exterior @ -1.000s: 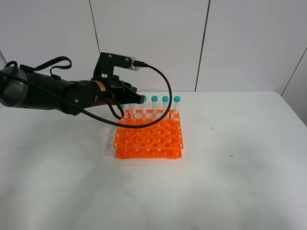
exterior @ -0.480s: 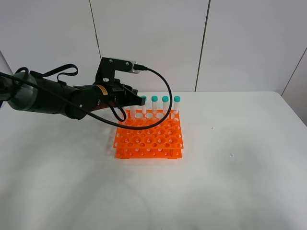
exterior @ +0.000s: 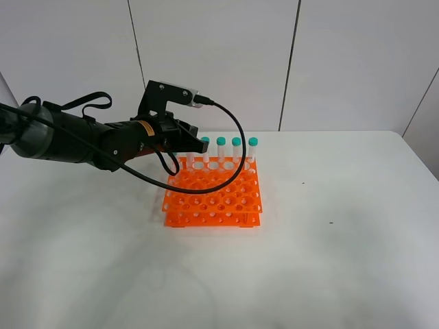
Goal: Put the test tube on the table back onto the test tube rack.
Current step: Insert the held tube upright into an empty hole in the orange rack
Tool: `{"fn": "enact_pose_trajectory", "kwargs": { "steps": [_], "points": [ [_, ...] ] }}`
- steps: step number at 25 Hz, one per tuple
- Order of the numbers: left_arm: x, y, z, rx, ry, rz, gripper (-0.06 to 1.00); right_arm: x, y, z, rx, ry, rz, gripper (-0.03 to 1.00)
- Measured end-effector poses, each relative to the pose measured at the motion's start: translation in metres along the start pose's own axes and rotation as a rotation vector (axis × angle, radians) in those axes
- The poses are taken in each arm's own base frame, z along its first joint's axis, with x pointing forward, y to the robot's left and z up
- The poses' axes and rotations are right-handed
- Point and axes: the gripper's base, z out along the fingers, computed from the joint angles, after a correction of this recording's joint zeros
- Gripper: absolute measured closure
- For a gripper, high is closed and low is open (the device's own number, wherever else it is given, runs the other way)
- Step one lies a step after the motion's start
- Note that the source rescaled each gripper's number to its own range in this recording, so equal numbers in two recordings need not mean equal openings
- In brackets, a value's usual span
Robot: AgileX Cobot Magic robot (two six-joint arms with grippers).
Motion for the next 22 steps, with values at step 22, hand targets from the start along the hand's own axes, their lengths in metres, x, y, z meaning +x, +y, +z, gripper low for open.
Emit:
{"fn": "enact_pose_trajectory", "kwargs": {
  "steps": [22],
  "points": [
    [-0.003, 0.0, -0.004, 0.0, 0.027, 0.006, 0.94, 0.0, 0.0, 0.0, 0.0, 0.0, 0.0, 0.04]
  ]
}}
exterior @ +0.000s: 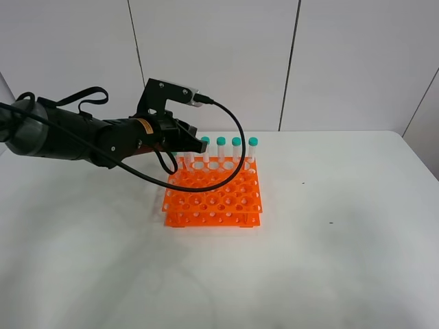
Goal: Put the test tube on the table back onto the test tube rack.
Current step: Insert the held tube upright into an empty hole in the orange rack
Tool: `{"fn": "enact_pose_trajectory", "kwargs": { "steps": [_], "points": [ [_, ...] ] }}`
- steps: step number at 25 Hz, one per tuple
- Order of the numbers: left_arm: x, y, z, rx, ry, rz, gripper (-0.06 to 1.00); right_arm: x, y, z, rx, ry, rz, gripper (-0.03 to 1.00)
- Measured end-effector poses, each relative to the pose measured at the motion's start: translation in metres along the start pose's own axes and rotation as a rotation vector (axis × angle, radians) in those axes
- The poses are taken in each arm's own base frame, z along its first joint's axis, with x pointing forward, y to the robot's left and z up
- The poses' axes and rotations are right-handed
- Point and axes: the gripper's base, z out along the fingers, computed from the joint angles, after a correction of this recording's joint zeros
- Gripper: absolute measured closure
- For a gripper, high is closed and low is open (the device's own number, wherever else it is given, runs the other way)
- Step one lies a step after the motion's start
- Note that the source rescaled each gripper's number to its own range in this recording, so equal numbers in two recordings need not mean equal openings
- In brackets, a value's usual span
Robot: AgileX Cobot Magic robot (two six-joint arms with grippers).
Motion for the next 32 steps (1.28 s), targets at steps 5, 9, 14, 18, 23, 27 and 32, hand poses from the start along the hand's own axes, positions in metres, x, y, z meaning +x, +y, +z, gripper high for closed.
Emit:
{"fn": "enact_pose_trajectory", "kwargs": {
  "steps": [5, 9, 14, 18, 23, 27, 32],
  "points": [
    [-0.001, 0.0, 0.0, 0.0, -0.006, -0.024, 0.94, 0.0, 0.0, 0.0, 0.0, 0.0, 0.0, 0.04],
    [0.002, 0.0, 0.002, 0.0, -0.002, -0.036, 0.94, 0.0, 0.0, 0.0, 0.0, 0.0, 0.0, 0.04],
    [0.01, 0.0, 0.009, 0.001, 0.021, -0.037, 0.94, 0.0, 0.0, 0.0, 0.0, 0.0, 0.0, 0.04],
    [0.01, 0.0, 0.01, 0.001, 0.002, -0.037, 0.94, 0.0, 0.0, 0.0, 0.0, 0.0, 0.0, 0.04],
    [0.023, -0.001, 0.019, 0.002, 0.026, -0.052, 0.94, 0.0, 0.0, 0.0, 0.0, 0.0, 0.0, 0.04],
    [0.029, 0.0, 0.023, 0.001, 0.038, -0.058, 0.94, 0.0, 0.0, 0.0, 0.0, 0.0, 0.0, 0.04],
    [0.029, 0.0, 0.024, 0.001, 0.035, -0.059, 0.94, 0.0, 0.0, 0.0, 0.0, -0.001, 0.0, 0.04]
  ]
}}
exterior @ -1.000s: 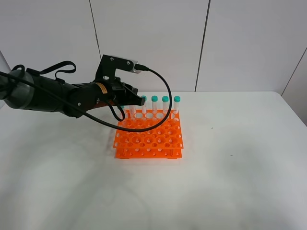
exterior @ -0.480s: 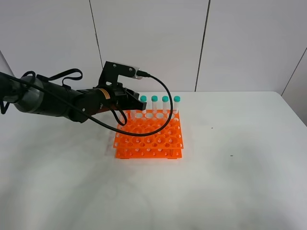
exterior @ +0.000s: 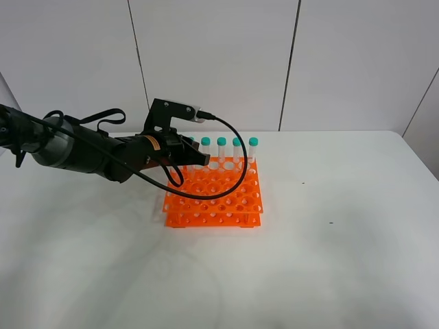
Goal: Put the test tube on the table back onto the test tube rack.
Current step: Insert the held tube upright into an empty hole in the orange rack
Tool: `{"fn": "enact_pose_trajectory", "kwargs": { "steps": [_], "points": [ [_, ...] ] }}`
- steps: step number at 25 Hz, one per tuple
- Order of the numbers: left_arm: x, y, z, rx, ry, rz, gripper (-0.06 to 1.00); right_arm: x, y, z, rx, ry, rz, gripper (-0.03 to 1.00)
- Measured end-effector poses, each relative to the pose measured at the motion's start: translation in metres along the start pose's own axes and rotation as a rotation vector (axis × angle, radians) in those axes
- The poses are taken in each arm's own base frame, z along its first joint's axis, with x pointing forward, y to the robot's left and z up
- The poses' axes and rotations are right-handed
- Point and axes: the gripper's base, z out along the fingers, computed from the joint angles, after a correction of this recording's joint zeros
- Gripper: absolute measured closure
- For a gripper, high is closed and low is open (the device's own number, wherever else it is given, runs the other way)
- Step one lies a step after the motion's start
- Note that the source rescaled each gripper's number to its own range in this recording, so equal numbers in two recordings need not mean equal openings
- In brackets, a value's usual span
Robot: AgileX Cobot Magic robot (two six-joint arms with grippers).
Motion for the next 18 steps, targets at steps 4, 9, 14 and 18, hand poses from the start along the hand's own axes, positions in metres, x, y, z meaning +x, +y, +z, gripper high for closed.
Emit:
{"fn": "enact_pose_trajectory", "kwargs": {
  "steps": [4, 9, 14, 18],
  "points": [
    [0.0, 0.0, 0.0, 0.0, -0.001, 0.0, 0.94, 0.0, 0.0, 0.0, 0.0, 0.0, 0.0, 0.04],
    [0.002, 0.0, 0.002, 0.0, -0.005, -0.009, 0.94, 0.0, 0.0, 0.0, 0.0, 0.0, 0.0, 0.04],
    [0.014, 0.0, 0.01, -0.001, 0.021, -0.054, 0.94, 0.0, 0.0, 0.0, 0.0, 0.0, 0.0, 0.04],
    [0.014, 0.0, 0.011, 0.0, 0.017, -0.056, 0.94, 0.0, 0.0, 0.0, 0.0, 0.0, 0.0, 0.04]
  ]
}}
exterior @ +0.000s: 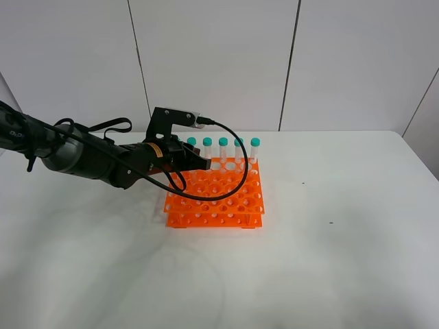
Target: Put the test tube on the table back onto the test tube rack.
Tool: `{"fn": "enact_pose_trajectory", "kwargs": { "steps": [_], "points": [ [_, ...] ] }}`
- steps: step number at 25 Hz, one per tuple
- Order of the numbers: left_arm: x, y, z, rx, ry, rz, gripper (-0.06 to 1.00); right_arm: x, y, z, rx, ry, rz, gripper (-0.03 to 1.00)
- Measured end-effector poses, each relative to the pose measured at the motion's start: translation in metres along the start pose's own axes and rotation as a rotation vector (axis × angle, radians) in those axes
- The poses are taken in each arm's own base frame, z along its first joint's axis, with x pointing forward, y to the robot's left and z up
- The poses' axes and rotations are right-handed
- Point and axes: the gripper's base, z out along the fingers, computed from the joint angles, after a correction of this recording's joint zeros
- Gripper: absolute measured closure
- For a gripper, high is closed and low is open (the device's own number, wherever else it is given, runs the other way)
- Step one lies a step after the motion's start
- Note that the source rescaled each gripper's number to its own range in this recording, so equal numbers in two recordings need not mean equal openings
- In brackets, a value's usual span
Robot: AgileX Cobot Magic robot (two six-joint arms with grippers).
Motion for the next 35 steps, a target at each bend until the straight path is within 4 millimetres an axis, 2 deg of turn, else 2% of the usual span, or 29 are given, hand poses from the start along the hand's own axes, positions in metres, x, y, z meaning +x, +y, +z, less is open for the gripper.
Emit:
{"fn": "enact_pose_trajectory", "kwargs": {
  "steps": [11, 13, 15, 17, 23, 28, 32, 33, 34, 35],
  "points": [
    [-0.001, 0.0, 0.0, 0.001, -0.007, -0.004, 0.94, 0.0, 0.0, 0.0, 0.0, -0.001, 0.0, 0.04],
    [-0.001, 0.0, 0.0, 0.001, -0.007, -0.004, 0.88, 0.0, 0.0, 0.0, 0.0, -0.001, 0.0, 0.04],
    [-0.001, 0.0, 0.0, 0.001, -0.007, -0.008, 0.71, 0.0, 0.0, 0.0, 0.0, -0.001, 0.0, 0.04],
    [-0.001, 0.0, 0.0, 0.001, -0.007, -0.022, 0.61, 0.0, 0.0, 0.0, 0.0, -0.001, 0.0, 0.04],
    [-0.009, -0.001, -0.005, 0.003, -0.03, -0.036, 0.55, 0.0, 0.0, 0.0, 0.0, -0.001, 0.0, 0.04],
    [-0.036, -0.004, -0.026, 0.011, -0.101, -0.035, 0.55, 0.0, 0.0, 0.0, 0.0, -0.001, 0.0, 0.04],
    [-0.069, -0.007, -0.058, 0.018, -0.172, -0.033, 0.54, 0.0, 0.0, 0.0, 0.0, -0.001, 0.0, 0.04],
    [-0.076, -0.007, -0.067, 0.018, -0.179, -0.032, 0.51, 0.0, 0.0, 0.0, 0.0, -0.001, 0.0, 0.04],
    [-0.082, -0.008, -0.076, 0.018, -0.181, -0.03, 0.44, 0.0, 0.0, 0.0, 0.0, -0.001, 0.0, 0.04],
    [-0.084, -0.008, -0.083, 0.014, -0.156, -0.022, 0.32, 0.0, 0.0, 0.0, 0.0, -0.001, 0.0, 0.04]
  ]
}}
